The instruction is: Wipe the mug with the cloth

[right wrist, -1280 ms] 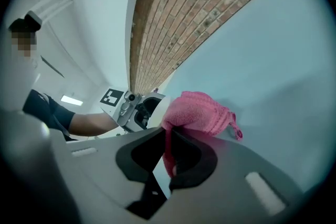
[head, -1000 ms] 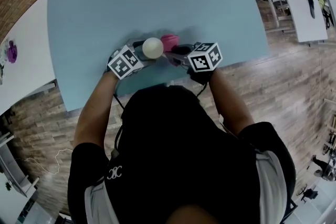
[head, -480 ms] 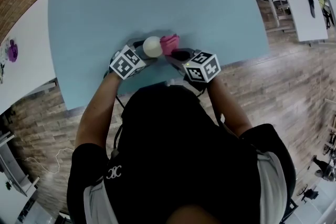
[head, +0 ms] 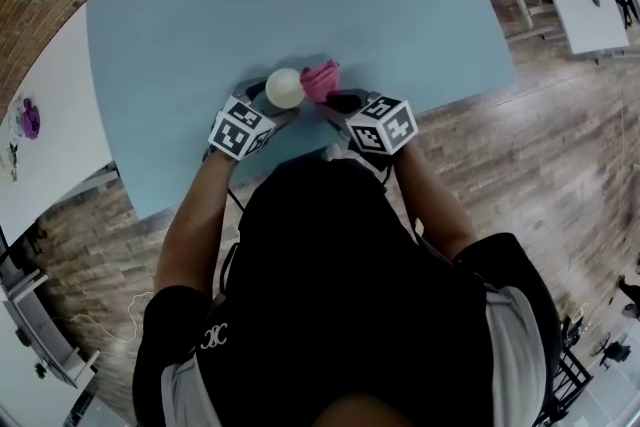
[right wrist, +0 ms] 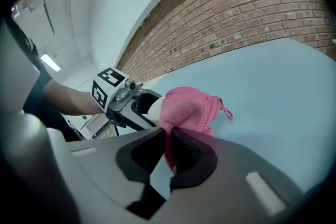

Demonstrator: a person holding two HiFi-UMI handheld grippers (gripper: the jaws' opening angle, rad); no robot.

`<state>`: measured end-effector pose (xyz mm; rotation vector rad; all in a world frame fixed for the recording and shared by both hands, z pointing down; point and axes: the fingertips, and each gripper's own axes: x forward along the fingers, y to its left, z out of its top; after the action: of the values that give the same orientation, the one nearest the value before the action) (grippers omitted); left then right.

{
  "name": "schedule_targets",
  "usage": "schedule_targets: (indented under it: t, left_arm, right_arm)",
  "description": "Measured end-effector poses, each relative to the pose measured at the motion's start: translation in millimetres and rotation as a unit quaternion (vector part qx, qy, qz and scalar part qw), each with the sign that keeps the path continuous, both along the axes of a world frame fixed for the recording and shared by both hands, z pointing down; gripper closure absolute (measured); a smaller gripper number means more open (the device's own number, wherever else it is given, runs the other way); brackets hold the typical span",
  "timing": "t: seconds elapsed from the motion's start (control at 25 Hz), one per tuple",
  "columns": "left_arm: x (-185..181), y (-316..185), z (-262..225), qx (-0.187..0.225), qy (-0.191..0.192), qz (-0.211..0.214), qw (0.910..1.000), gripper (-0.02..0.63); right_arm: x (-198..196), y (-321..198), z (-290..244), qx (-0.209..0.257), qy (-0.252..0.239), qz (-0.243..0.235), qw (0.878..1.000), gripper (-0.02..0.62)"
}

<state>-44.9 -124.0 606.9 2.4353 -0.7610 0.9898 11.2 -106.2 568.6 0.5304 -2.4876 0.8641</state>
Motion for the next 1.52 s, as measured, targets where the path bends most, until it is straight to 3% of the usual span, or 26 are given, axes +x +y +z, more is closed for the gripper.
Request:
schedule_targets:
  t: [0.32, 0.52, 0.68, 0.88, 1.04, 1.32, 1.52]
  left_arm:
    - [-1, 0, 0, -0.001, 0.0, -0.026, 0.9997, 0.222]
    - [-1, -2, 2, -0.001, 0.004, -0.051, 0.9987, 0.224]
    - [0, -2, 2, 0.005, 0.005, -0.056, 0.9984, 0.225]
    - [3, -3, 2, 0.006, 0.001, -0.078, 0.997, 0.227]
    - [1, -5, 1, 0.004, 0.0, -0.077, 0.997, 0.225]
    - [3, -5, 3, 0.006, -0.005, -0.062, 0.998, 0.227]
    - [3, -4, 4, 0.005, -0.016, -0.051, 0.9986, 0.23]
  right_arm:
    - [10, 3, 49, -0.034, 0.065, -0.008, 0.997, 0.558]
    - [5, -1, 69, -0.069, 0.077, 0.017, 0.994, 0.558]
    - [6, 0, 70, -0.067, 0.099, 0.034, 0.992, 0.558]
    - [2, 5, 53, -0.051, 0.073, 0.042, 0.995, 0.558]
    - [-10, 10, 39, 0.006, 0.089, 0.009, 0.996, 0.558]
    - [-23, 8, 2, 0.138, 0.128, -0.031, 0.982, 0.558]
    - [-23, 8, 11, 0.177, 0.158, -0.081, 0.968, 0.558]
